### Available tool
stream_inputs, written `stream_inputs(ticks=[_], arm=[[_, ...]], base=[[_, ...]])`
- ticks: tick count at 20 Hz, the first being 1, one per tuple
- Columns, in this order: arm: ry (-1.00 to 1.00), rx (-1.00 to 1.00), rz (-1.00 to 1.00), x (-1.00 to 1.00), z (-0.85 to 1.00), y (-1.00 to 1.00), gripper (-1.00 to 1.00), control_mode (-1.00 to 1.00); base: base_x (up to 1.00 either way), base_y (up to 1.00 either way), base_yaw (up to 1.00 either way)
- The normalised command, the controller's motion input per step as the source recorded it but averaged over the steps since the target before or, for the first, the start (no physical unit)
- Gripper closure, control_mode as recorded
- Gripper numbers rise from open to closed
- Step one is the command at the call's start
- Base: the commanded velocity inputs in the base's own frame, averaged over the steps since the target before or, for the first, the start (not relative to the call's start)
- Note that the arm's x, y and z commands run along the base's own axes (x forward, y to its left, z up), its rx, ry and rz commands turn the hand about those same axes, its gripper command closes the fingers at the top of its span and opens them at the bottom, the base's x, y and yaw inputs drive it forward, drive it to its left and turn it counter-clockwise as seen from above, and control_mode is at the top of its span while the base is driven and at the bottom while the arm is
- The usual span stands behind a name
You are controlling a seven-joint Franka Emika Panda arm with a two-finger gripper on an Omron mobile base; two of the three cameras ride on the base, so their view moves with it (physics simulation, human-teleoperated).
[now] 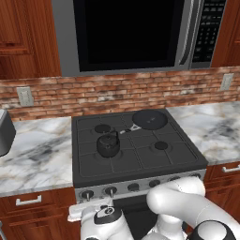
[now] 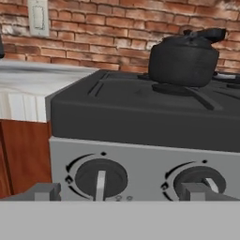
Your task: Pick the kettle from the counter and place it on a stove burner. Then turn the burner on.
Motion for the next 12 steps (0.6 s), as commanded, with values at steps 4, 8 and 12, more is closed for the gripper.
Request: stream_inputs(ticks=[4, 8, 12], arm=[[0.02, 0.0, 0.0, 0.07, -0.03, -0.01, -1.0, -1.0], [0.02, 0.0, 0.0, 0.13, -0.06, 0.0, -1.0, -1.0], [0.03, 0.0, 0.0, 0.15, -0.13, 0.0, -1.0, -1.0]], base=[[0.0, 0.0, 0.0], [0.0, 0.0, 0.0], [0.0, 0.0, 0.0]])
